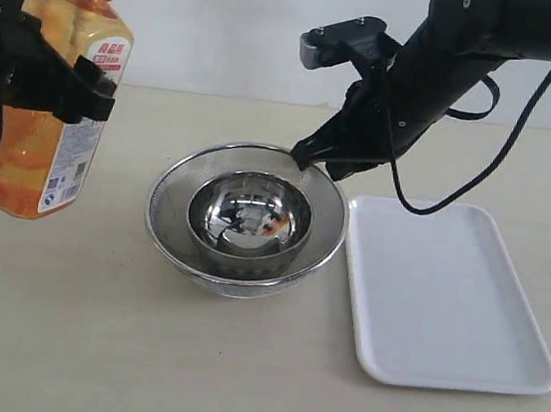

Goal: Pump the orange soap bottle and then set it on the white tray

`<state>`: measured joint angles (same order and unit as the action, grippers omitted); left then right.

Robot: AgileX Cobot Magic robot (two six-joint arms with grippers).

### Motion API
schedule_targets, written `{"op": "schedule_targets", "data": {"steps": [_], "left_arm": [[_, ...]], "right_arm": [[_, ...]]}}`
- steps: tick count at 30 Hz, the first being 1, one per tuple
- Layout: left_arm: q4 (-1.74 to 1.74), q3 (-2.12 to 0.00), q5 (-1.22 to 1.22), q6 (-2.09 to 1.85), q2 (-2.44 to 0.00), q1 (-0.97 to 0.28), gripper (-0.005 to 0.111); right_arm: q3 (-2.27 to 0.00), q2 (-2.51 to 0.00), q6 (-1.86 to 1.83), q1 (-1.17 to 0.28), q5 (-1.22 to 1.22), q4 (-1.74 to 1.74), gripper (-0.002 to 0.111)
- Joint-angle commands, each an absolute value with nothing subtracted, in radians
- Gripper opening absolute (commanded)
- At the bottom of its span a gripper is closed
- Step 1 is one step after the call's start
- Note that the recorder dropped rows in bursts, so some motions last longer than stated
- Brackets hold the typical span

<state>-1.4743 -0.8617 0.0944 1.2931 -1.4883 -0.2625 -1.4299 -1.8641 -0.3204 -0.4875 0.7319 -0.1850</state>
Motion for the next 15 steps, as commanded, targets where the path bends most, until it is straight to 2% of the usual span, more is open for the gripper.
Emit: {"op": "schedule_targets", "data": {"steps": [1, 8, 15], "left_arm": [[-1.618, -0.914, 0.106, 1.449, -1.507, -0.26, 0.005], [-1.681, -0.912, 0.093, 1.477, -1.508, -0.26, 0.005], [-1.744, -0.915, 0.323, 1.533, -1.509, -0.26, 0.005]], "right_arm": [[-1.438, -1.861, -0.328, -0.486, 0.722, -0.171, 0.0], [-1.438, -1.861, -0.35, -0.486, 0.722, -0.162, 0.0], [-1.438, -1.861, -0.409, -0.486, 0.699, -0.162, 0.0]]}}
